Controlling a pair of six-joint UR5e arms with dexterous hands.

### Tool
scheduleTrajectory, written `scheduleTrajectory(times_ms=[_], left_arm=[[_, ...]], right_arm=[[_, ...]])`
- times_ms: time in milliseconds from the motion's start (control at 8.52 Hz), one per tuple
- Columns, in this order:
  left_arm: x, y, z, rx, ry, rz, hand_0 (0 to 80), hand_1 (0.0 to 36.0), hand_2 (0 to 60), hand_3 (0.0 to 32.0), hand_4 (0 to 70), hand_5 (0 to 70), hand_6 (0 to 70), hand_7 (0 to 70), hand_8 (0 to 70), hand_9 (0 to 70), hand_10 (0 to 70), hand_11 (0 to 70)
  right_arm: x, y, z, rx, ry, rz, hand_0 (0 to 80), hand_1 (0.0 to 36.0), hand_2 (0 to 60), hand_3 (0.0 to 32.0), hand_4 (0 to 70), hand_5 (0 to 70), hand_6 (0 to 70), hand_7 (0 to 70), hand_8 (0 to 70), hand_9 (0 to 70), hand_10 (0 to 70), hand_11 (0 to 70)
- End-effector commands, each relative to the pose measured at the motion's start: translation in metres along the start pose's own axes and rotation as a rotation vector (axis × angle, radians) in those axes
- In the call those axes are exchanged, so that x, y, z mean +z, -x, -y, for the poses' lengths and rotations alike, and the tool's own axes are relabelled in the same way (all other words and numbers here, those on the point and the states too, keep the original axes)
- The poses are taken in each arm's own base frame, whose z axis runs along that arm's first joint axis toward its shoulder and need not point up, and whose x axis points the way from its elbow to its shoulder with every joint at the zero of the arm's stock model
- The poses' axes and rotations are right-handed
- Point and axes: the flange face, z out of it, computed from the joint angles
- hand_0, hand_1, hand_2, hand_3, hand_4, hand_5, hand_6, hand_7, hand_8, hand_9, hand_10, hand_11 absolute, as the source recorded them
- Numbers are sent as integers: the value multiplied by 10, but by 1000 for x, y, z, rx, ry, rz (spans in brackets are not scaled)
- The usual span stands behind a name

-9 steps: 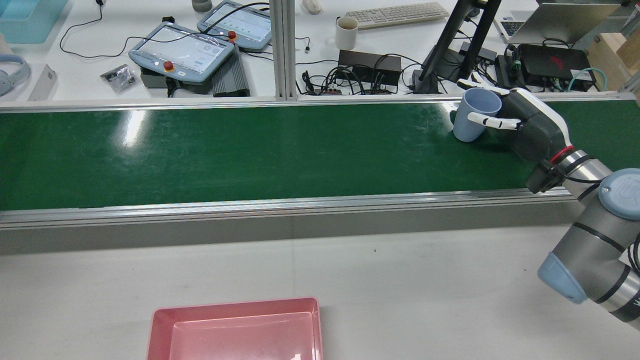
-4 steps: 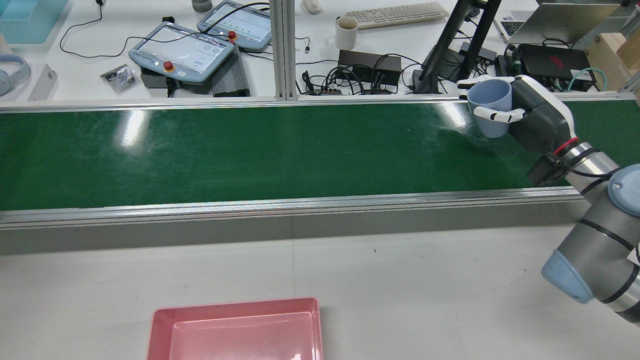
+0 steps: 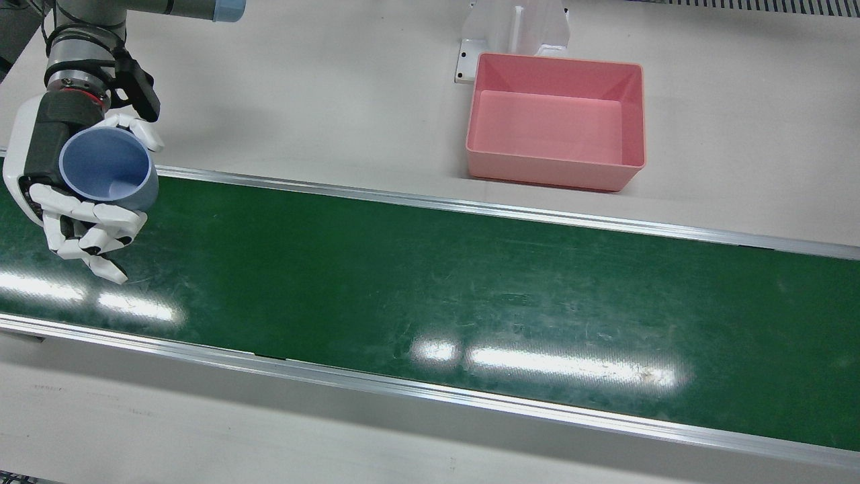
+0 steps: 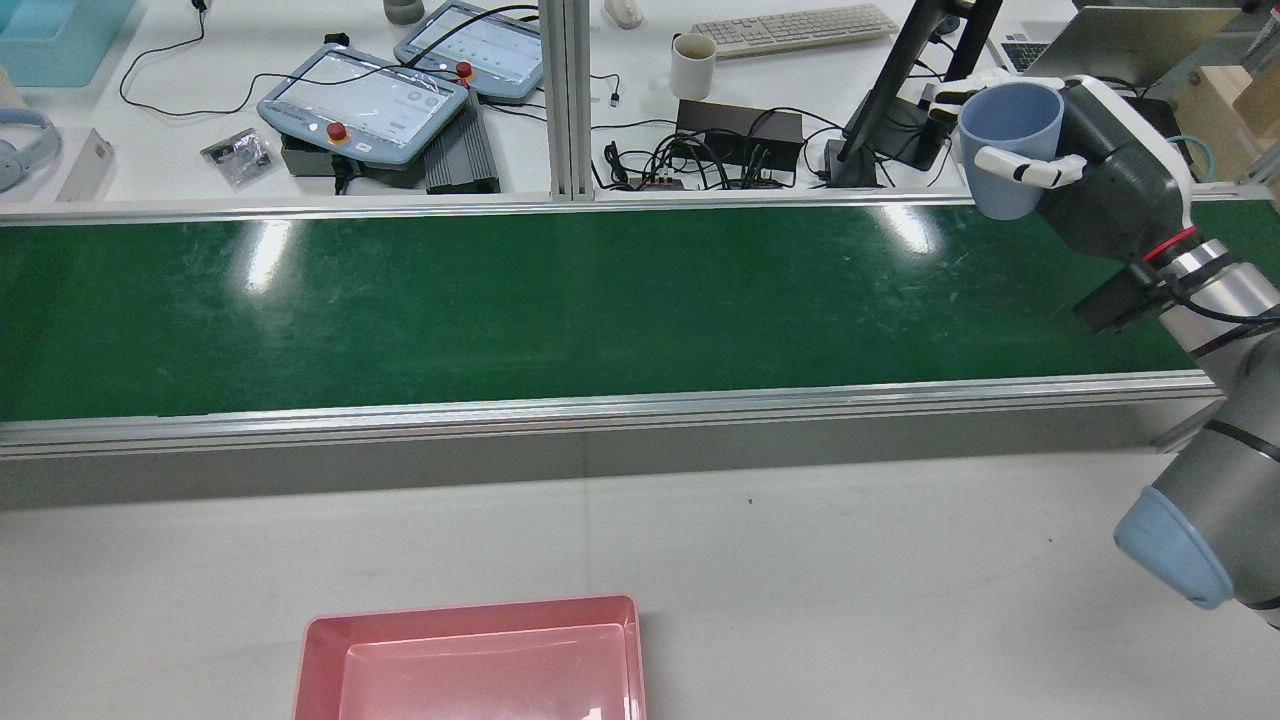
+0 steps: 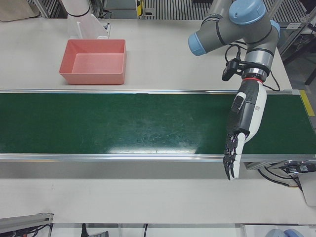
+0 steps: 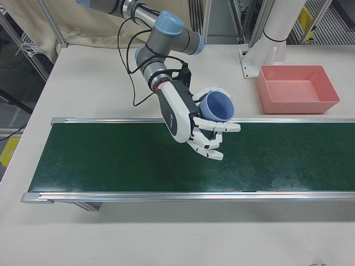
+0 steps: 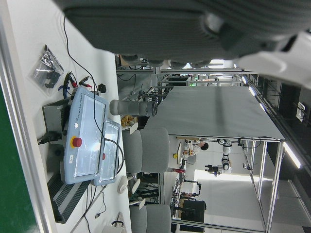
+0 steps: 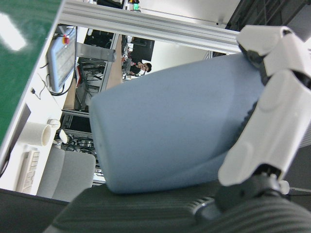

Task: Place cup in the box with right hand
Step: 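Lift the blue cup off the belt and carry it toward the pink box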

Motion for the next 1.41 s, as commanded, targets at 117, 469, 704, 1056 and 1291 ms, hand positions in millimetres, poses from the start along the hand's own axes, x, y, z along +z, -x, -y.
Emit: scheduleTrajectory(times_ms=[117, 469, 704, 1056, 1291], left_arm=[[0, 0, 0, 0, -1, 0, 0, 0, 0, 0, 0, 0, 0, 0, 0, 0, 0, 0], [0, 0, 0, 0, 0, 0, 0, 0, 0, 0, 0, 0, 0, 0, 0, 0, 0, 0], [0, 0, 0, 0, -1, 0, 0, 0, 0, 0, 0, 0, 0, 0, 0, 0, 0, 0], [0, 0, 0, 0, 0, 0, 0, 0, 0, 0, 0, 0, 0, 0, 0, 0, 0, 0], [0, 0, 0, 0, 0, 0, 0, 0, 0, 0, 0, 0, 0, 0, 0, 0, 0, 0]], right_arm=[[-8, -70, -115, 83, 183, -49, 487, 289, 600, 0, 397, 107, 203, 700, 450, 695, 151, 231], [-53, -153, -206, 102, 333, -198, 497, 283, 600, 0, 514, 103, 209, 700, 440, 685, 153, 234], [-96, -199, -259, 111, 421, -288, 502, 281, 600, 0, 554, 103, 205, 700, 434, 675, 156, 238], [-139, -258, -278, 75, 429, -384, 487, 259, 600, 0, 464, 99, 195, 689, 430, 664, 156, 237], [-149, -289, -259, 36, 400, -442, 478, 247, 600, 0, 384, 97, 187, 649, 423, 651, 163, 248]])
